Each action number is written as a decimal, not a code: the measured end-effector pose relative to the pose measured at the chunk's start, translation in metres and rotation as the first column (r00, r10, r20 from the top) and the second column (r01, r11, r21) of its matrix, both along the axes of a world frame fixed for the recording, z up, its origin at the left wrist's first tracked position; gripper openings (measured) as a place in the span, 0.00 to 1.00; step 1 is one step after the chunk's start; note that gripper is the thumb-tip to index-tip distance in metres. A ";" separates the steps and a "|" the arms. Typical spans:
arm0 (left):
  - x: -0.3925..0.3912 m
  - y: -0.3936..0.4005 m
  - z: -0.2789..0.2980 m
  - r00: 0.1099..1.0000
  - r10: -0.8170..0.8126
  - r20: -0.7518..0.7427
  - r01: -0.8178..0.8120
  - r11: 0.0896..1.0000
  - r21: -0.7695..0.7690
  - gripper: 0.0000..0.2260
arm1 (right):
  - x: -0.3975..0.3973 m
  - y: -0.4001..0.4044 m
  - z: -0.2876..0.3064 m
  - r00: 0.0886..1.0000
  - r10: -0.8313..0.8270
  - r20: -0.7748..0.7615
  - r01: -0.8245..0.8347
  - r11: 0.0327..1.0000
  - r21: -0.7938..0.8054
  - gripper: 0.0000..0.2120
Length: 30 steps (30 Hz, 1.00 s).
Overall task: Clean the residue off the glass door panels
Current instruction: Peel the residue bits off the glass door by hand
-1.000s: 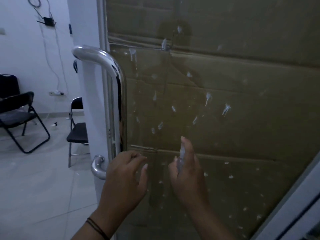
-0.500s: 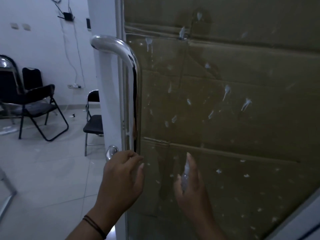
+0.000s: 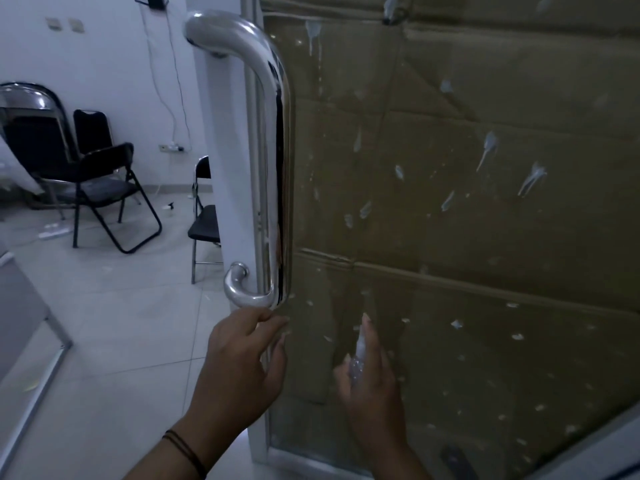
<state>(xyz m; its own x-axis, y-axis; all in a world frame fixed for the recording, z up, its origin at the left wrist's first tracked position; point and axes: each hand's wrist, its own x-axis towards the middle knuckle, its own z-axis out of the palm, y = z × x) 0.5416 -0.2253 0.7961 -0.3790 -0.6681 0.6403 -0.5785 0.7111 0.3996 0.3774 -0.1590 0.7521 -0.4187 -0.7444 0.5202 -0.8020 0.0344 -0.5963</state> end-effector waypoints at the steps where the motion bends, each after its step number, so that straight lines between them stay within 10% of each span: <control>1: 0.000 0.000 -0.001 1.000 -0.002 -0.003 0.002 1.000 0.001 0.14 | 0.001 -0.001 -0.001 1.000 -0.001 0.023 0.001 1.000 -0.002 0.33; 30: -0.064 0.009 -0.020 0.971 -0.224 0.090 0.223 0.975 0.012 0.10 | -0.062 0.051 -0.030 0.951 -0.283 0.123 0.280 0.959 0.040 0.27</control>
